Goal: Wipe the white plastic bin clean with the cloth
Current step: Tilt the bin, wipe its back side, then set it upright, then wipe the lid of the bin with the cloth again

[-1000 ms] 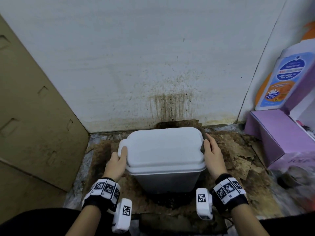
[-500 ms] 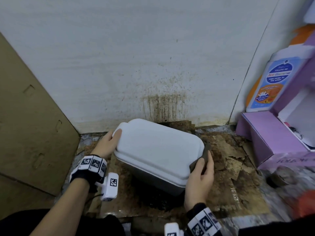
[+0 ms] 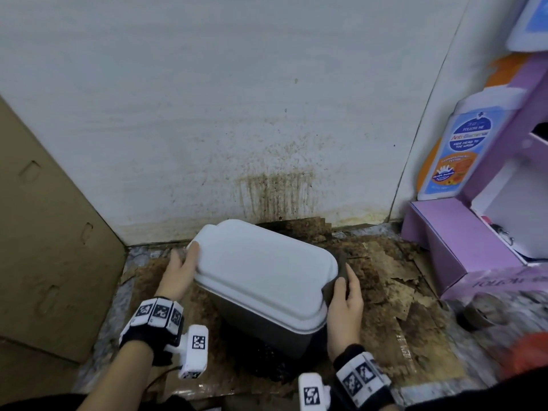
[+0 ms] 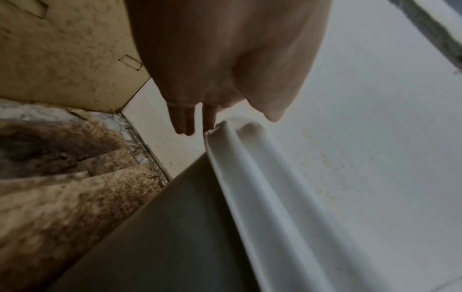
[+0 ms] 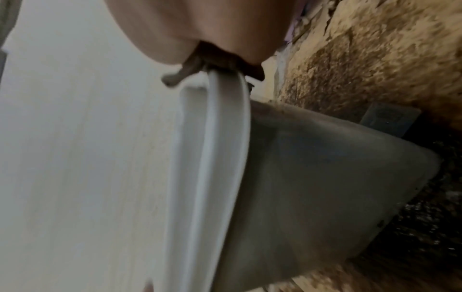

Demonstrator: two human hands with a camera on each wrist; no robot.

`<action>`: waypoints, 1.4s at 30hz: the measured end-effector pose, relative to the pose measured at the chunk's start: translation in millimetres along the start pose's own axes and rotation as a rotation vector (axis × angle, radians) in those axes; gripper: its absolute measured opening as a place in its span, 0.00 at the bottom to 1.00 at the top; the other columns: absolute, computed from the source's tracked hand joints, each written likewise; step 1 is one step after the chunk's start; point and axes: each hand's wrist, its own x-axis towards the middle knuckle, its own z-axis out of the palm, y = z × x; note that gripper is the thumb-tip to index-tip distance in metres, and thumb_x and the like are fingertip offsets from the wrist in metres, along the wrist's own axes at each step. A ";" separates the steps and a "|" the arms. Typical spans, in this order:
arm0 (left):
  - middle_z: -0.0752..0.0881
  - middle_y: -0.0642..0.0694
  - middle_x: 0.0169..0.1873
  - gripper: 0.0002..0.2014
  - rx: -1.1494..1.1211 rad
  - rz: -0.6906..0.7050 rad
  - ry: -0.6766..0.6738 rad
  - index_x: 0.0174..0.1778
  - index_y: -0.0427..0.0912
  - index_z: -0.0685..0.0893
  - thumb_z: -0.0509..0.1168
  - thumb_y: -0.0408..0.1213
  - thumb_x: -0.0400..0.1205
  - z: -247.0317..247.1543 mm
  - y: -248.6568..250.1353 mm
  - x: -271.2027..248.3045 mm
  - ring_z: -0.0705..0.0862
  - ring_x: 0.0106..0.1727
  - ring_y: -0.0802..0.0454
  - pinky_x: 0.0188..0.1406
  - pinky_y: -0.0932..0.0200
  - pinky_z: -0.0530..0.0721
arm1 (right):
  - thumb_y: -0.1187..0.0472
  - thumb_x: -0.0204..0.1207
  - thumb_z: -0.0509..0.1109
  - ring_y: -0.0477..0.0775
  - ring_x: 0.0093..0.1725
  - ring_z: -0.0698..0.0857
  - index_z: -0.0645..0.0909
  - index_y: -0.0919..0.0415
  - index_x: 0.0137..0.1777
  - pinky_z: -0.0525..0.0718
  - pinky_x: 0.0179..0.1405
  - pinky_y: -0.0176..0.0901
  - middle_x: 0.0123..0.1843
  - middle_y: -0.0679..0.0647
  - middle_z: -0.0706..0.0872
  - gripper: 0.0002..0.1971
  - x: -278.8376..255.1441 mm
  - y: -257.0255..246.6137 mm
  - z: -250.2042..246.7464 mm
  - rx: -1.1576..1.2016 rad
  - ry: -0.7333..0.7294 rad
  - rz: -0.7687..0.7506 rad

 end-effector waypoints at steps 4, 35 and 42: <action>0.61 0.41 0.88 0.49 -0.115 -0.110 0.083 0.90 0.40 0.53 0.59 0.70 0.81 9.2 -21.5 -34.2 0.62 0.87 0.38 0.84 0.37 0.63 | 0.59 0.90 0.58 0.52 0.68 0.85 0.79 0.45 0.73 0.83 0.70 0.56 0.71 0.50 0.85 0.17 40.7 -17.3 -6.8 0.048 -0.155 0.101; 0.83 0.59 0.71 0.32 0.027 0.109 -0.421 0.84 0.57 0.70 0.71 0.50 0.83 36.3 4.6 -35.5 0.85 0.67 0.61 0.60 0.62 0.85 | 0.57 0.90 0.58 0.48 0.73 0.79 0.76 0.42 0.75 0.79 0.74 0.54 0.74 0.46 0.80 0.18 -65.9 8.7 8.1 -0.115 0.028 -0.087; 0.80 0.57 0.74 0.51 0.008 0.114 -0.360 0.85 0.59 0.66 0.72 0.74 0.67 28.7 -15.2 -60.9 0.80 0.74 0.54 0.75 0.43 0.80 | 0.60 0.90 0.56 0.29 0.78 0.68 0.72 0.45 0.80 0.65 0.75 0.23 0.78 0.36 0.72 0.21 -60.3 -26.8 8.4 -0.367 -0.282 -0.535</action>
